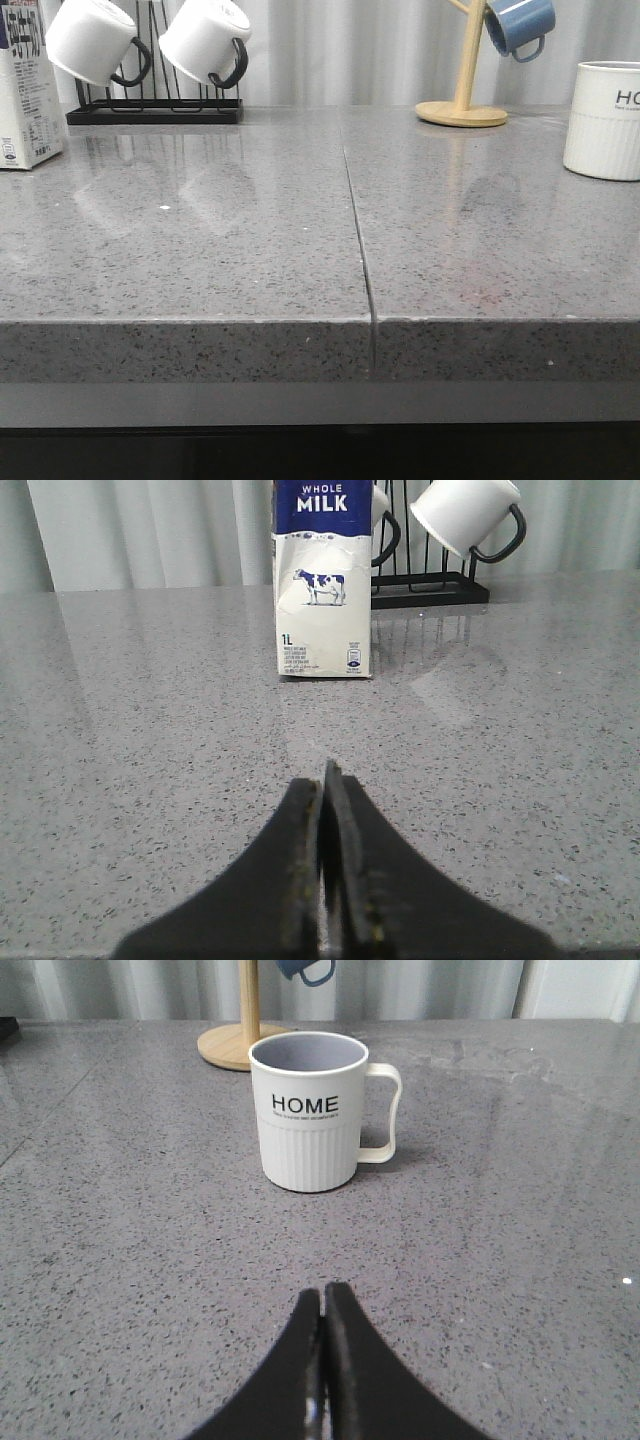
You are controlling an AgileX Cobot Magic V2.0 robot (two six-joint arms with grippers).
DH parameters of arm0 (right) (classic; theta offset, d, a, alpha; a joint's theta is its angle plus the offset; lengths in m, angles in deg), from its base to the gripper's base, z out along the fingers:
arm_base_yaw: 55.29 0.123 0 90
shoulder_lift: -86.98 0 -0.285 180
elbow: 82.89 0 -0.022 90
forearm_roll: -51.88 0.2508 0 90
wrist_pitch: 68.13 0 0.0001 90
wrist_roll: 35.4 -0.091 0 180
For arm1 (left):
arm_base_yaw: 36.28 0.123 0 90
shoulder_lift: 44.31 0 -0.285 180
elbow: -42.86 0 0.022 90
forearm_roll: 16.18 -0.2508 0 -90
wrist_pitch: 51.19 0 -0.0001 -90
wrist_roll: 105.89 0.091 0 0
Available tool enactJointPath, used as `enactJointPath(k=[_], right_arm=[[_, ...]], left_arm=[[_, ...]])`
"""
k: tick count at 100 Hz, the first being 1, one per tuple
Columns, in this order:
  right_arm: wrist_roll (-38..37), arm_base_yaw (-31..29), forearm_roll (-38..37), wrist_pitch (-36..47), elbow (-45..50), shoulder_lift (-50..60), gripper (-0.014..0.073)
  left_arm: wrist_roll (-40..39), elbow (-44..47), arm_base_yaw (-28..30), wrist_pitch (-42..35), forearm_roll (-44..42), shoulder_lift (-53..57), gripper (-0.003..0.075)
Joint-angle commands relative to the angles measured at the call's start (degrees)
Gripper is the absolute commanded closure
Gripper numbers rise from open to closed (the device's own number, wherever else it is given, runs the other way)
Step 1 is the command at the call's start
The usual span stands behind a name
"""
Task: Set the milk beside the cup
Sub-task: 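Move the right gripper to the white HOME mug and grasp its handle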
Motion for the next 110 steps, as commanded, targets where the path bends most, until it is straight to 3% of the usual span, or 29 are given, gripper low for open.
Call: enactJointPath(k=[1,9,24,31,71,110], right_arm=[[0.00,-0.25,-0.50,8.24,-2.06,-3.39,0.0630],[0.00,-0.25,-0.50,11.80,-2.06,-6.04,0.0568],[0.00,-0.25,-0.50,18.34,-2.06,-12.96,0.0375],[0.00,-0.25,-0.50,21.49,-2.06,-16.83,0.0333],[0.00,-2.63,4.18,50.89,-3.35,-44.25,0.0334],[0.00,-4.27,4.12,58.28,-13.13,-62.59,0.0334]], left_arm=[[-0.20,2.59,0.20,-4.57,0.10,1.79,0.0741],[-0.20,2.59,0.20,-4.57,0.10,1.79,0.0741],[-0.20,2.59,0.20,-4.57,0.10,1.79,0.0741],[-0.20,2.59,0.20,-4.57,0.10,1.79,0.0741],[-0.20,2.59,0.20,-4.57,0.10,1.79,0.0741],[-0.20,2.59,0.20,-4.57,0.10,1.79,0.0741]])
